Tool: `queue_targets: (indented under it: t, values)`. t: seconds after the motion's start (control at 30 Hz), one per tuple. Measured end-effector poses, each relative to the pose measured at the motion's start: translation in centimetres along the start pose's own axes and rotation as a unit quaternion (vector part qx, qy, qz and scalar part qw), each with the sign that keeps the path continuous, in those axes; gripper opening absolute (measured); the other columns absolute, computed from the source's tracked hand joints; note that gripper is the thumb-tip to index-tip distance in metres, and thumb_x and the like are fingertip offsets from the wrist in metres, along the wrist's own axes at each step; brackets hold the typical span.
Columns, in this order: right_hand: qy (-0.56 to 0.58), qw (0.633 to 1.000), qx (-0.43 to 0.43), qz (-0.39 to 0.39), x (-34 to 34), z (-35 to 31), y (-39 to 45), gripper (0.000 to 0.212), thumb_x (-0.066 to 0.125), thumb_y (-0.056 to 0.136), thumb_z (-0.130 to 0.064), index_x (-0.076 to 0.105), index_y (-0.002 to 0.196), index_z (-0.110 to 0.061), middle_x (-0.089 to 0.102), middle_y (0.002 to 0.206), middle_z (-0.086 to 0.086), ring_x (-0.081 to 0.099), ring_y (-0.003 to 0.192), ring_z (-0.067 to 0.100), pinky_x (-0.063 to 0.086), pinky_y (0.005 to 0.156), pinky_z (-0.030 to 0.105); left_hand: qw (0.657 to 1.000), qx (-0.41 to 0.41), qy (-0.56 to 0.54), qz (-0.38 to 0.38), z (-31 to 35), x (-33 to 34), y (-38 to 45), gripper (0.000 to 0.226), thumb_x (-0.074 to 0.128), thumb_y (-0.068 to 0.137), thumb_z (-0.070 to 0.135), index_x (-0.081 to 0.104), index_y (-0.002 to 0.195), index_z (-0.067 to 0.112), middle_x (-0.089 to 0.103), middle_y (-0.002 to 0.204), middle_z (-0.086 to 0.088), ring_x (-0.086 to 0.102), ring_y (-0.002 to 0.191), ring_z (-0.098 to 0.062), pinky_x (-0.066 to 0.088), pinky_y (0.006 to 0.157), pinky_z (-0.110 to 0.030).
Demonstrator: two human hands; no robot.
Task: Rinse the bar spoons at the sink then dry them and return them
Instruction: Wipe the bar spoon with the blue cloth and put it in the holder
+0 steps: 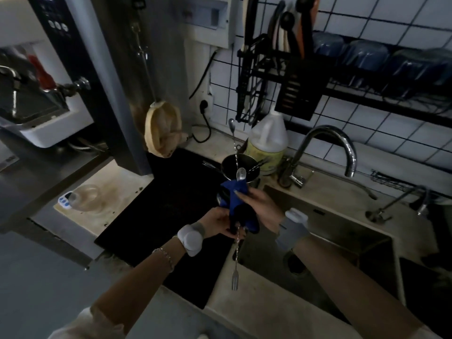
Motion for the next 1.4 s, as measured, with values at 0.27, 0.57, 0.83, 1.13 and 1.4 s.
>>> queue_targets:
  t: [0.27, 0.57, 0.83, 1.13, 1.4]
  values:
    - [0.03, 0.993, -0.056, 0.097, -4.4, -2.0, -1.9, 0.02, 0.066, 0.088, -0.014, 0.068, 0.108, -0.013, 0.072, 0.109, 0.01, 0.065, 0.106, 0.027, 0.052, 0.093, 0.036, 0.995, -0.046, -0.072, -0.06, 1.0, 4.5, 2.8, 0.026, 0.035, 0.098, 0.006, 0.06, 0.093, 0.0, 0.074, 0.07, -0.012, 0.072, 0.078, -0.026, 0.056, 0.074, -0.046]
    - [0.085, 0.982, -0.093, 0.14, -7.6, -5.7, -2.5, 0.038, 0.062, 0.09, -0.01, 0.058, 0.126, 0.001, 0.061, 0.127, 0.025, 0.058, 0.118, 0.039, 0.045, 0.104, 0.048, 0.989, 0.06, 0.107, -0.077, 2.1, 6.8, 3.8, 0.009, 0.057, 0.092, 0.011, 0.066, 0.089, 0.008, 0.075, 0.074, -0.001, 0.073, 0.072, -0.014, 0.059, 0.065, -0.025]
    - [0.043, 0.991, -0.068, 0.11, -8.6, -2.8, -2.5, 0.028, 0.065, 0.088, -0.016, 0.065, 0.112, 0.0, 0.066, 0.113, 0.023, 0.062, 0.104, 0.034, 0.047, 0.094, 0.043, 0.987, 0.109, 0.103, -0.055, 4.8, 7.8, 4.3, 0.015, 0.048, 0.092, -0.006, 0.061, 0.1, -0.002, 0.073, 0.069, -0.005, 0.072, 0.062, -0.014, 0.06, 0.06, -0.025]
    - [0.049, 0.981, -0.109, 0.155, -10.5, -3.6, -2.4, 0.029, 0.067, 0.086, -0.011, 0.066, 0.113, 0.0, 0.065, 0.118, 0.027, 0.063, 0.103, 0.031, 0.045, 0.1, 0.047, 0.997, 0.064, 0.039, 0.013, 5.8, 6.8, 4.9, 0.013, 0.05, 0.092, -0.002, 0.058, 0.102, 0.002, 0.063, 0.102, -0.018, 0.066, 0.076, -0.019, 0.06, 0.065, -0.029]
    - [-0.051, 0.984, -0.106, 0.132, -10.8, -2.9, -3.1, 0.016, 0.077, 0.078, -0.024, 0.075, 0.094, -0.02, 0.075, 0.091, 0.008, 0.069, 0.085, 0.02, 0.053, 0.076, 0.026, 0.989, 0.139, 0.027, 0.039, 9.2, 6.5, 5.0, 0.015, 0.052, 0.095, 0.026, 0.065, 0.1, 0.028, 0.068, 0.1, 0.004, 0.066, 0.089, -0.006, 0.052, 0.074, -0.02]
Point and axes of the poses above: each hand's wrist, its own y-axis towards the middle knuckle, its own x-axis out of the palm, z = x × y, the point moved 1 cm from there along y, towards the middle knuckle
